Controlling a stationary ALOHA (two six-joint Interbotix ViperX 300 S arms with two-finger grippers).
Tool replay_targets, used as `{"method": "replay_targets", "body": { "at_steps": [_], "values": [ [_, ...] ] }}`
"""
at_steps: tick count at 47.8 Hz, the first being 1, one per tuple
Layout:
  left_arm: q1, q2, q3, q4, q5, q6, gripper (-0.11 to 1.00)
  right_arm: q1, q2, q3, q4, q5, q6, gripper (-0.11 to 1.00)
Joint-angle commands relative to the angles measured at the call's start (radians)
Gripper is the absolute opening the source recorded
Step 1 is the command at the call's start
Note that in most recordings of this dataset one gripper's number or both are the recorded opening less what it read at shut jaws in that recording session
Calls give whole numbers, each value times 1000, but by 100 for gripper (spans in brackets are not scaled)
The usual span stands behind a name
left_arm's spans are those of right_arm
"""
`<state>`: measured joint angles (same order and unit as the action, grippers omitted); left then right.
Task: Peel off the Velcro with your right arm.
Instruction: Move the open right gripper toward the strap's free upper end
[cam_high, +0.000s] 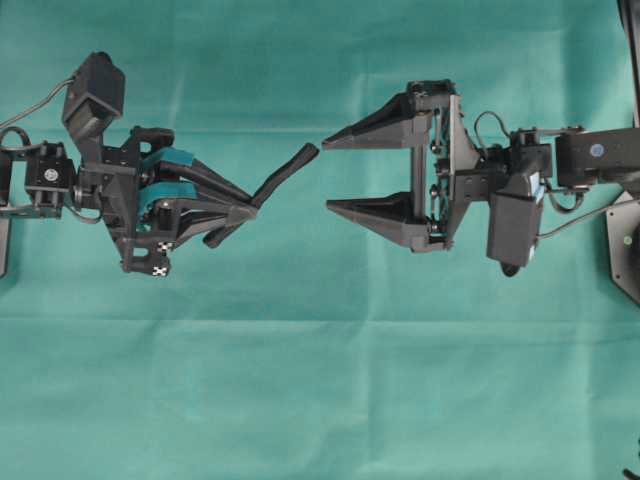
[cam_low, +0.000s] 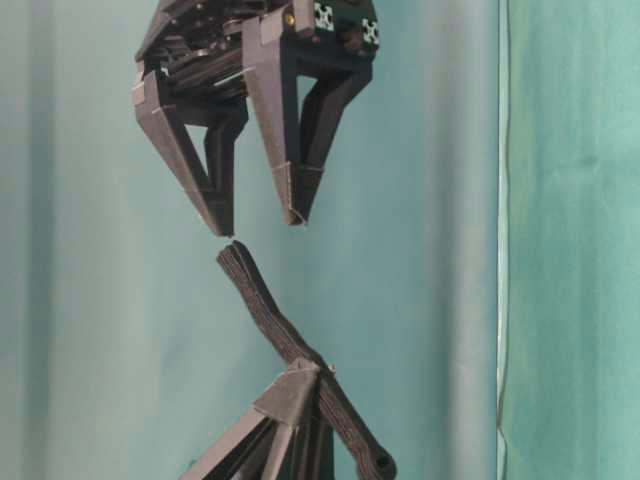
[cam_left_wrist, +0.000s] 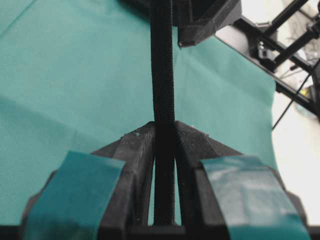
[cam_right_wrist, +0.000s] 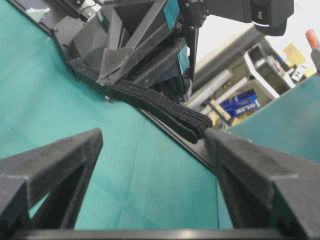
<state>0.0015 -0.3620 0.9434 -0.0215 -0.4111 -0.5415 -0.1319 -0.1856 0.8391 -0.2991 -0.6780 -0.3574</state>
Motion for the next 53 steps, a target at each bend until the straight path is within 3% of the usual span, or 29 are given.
{"method": "replay_targets", "body": {
  "at_steps": [1,53],
  "values": [
    [3,-9,-9,-2,-9,2,10,3,-5,-23,-2,-12,-2,73],
    [15,-25,3,-2,-11,2,10,14,37,-35,-2,-26,0,73]
  ]
}}
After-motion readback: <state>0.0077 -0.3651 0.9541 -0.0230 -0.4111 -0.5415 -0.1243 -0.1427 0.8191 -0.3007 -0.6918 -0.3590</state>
